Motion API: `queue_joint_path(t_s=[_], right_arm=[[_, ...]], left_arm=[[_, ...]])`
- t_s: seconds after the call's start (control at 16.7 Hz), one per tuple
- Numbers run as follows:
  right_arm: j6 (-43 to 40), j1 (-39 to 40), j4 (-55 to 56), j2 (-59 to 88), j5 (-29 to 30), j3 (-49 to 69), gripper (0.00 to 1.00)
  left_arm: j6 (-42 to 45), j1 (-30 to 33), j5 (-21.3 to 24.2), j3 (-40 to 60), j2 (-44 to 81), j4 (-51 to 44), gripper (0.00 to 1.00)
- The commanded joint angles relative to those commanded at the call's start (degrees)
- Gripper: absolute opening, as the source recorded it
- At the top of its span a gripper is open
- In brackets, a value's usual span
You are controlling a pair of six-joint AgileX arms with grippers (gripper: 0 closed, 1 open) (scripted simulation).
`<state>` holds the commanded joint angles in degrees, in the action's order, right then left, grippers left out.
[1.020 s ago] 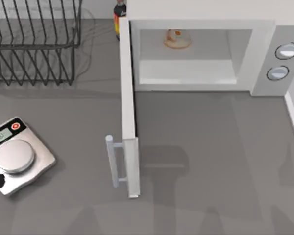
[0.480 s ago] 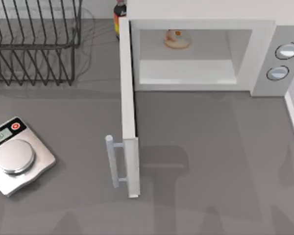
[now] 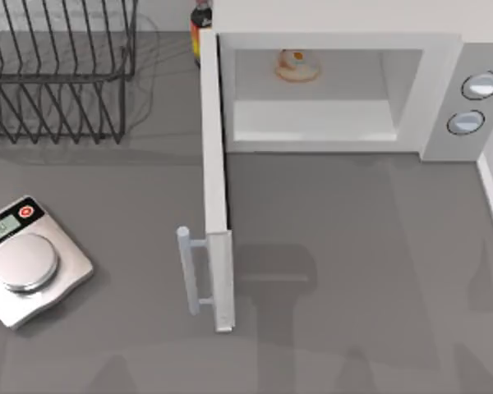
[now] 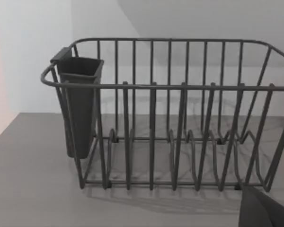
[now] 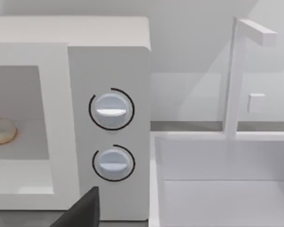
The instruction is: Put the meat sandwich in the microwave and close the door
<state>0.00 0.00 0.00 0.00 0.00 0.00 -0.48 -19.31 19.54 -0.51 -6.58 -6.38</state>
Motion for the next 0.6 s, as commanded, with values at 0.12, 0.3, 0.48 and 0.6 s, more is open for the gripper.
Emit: queue_joint_path(t_s=[0.12, 0.3, 0.48, 0.6], right_arm=[[0.0, 0.0, 0.0, 0.0, 0.0, 0.0, 1.0], [0.0, 0.0, 0.0, 0.0, 0.0, 0.0, 1.0], [0.0, 0.0, 0.0, 0.0, 0.0, 0.0, 1.0], [0.0, 0.0, 0.0, 0.0, 0.0, 0.0, 1.0]], left_arm=[[-1.5, 2.7, -2.0, 2.8, 3.1, -1.6, 0.0], [-5.5, 9.9, -7.5, 9.9, 12.3, -5.7, 0.0], [-10.5, 19.7, -15.2, 18.8, 26.4, -10.9, 0.0], [-13.9, 26.9, -20.8, 24.8, 36.4, -14.6, 0.0]])
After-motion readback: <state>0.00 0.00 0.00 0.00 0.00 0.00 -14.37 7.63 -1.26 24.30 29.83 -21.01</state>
